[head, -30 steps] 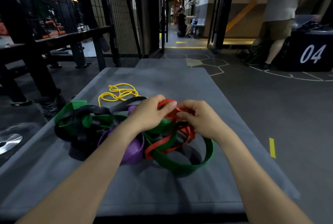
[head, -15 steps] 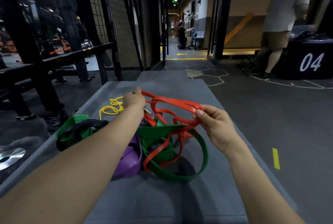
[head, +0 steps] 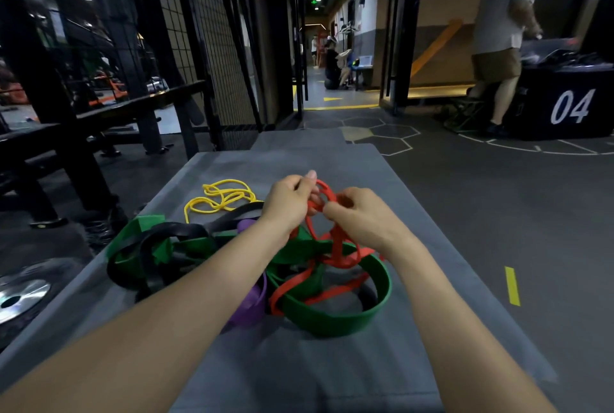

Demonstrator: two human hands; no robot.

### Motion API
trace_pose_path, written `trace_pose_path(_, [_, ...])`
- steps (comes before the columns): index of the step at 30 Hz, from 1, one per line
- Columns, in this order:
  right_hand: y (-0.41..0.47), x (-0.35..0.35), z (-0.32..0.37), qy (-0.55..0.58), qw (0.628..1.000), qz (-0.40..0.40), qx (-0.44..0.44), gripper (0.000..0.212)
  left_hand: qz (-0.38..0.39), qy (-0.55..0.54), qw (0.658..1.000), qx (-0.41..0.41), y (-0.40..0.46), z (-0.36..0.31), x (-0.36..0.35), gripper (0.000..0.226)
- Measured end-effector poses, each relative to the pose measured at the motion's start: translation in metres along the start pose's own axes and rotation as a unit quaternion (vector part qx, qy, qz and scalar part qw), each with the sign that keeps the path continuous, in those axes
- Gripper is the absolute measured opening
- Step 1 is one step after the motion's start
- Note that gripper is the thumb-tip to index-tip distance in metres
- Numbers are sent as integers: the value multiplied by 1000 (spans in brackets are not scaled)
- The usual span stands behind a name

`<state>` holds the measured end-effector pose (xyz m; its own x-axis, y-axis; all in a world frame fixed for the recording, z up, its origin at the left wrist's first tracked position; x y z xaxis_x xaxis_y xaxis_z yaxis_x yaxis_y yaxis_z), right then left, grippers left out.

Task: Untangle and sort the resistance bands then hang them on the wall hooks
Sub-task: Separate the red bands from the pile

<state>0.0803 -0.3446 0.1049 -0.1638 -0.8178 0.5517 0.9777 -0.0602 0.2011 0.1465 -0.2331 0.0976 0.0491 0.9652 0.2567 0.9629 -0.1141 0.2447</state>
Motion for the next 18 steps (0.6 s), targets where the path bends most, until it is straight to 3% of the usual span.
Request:
trace_pose_path(2, [2,0,-6,1,1000,-9,-29,55,22,36,999,-11,-3,2,-6,35])
trace_pose_path(4, [2,0,-10,-28,998,-22,-45,61,29,52,998,-21,-5,1,-11,34])
trace_pose_path(8, [8,-2,-27,-57,995,-9,-78,44,43,37,998,-36,-10,-4,-15,32])
trace_pose_path(12, [6,-2,-26,-146,985,5,-97,28,-20,191,979,-70,-2,-2,0,31])
trace_pose_path(15, [4,6,-3,-194,980,-43,4,27,-98,267,958,-24,7,12,28,38])
trace_pose_path(18, [-6,30,18,-93,982,-129,106,23,-125,277,951,53,14,35,55,40])
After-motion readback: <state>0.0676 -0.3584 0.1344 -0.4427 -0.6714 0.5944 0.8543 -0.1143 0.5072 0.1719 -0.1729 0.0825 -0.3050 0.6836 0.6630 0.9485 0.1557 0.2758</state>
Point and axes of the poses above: each hand's wrist, its own y-axis towards the middle knuckle, its own x-axis out of the back of the hand, z = x × y, the point moved 10 cm from there along y, towards the middle knuckle, and after that the axes turned 3 degrees about y, right-handed, at the moved point
